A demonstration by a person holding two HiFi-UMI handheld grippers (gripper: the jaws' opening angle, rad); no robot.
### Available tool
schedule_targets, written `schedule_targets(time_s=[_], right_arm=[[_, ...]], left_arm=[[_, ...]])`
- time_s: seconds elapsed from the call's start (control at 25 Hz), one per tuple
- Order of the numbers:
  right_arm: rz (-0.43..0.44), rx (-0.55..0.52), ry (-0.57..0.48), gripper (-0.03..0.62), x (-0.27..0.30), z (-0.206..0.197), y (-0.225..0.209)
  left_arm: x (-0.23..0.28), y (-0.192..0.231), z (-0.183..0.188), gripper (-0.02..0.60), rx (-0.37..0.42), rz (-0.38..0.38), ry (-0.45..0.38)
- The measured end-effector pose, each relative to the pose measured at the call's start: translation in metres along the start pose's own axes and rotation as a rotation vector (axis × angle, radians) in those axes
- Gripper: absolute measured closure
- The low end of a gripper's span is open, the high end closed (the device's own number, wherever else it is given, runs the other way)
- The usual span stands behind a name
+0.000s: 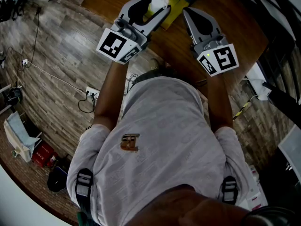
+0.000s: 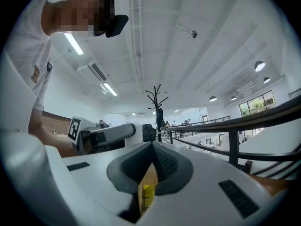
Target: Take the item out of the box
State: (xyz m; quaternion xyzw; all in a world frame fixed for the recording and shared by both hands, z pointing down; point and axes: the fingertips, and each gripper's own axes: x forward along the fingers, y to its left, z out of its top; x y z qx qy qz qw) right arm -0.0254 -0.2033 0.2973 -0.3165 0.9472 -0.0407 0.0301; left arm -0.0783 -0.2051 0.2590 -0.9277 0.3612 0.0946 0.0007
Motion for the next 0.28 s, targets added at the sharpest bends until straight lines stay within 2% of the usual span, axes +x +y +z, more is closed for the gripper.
schedule_targets(time_s=[0.28], right_arm=[[0.004, 0.0, 0.003, 0.563, -0.0005, 0.0012, 0.0005]], left_arm=[[0.0003, -0.0009, 0.0015, 0.376, 0.001, -0.002, 0.002]])
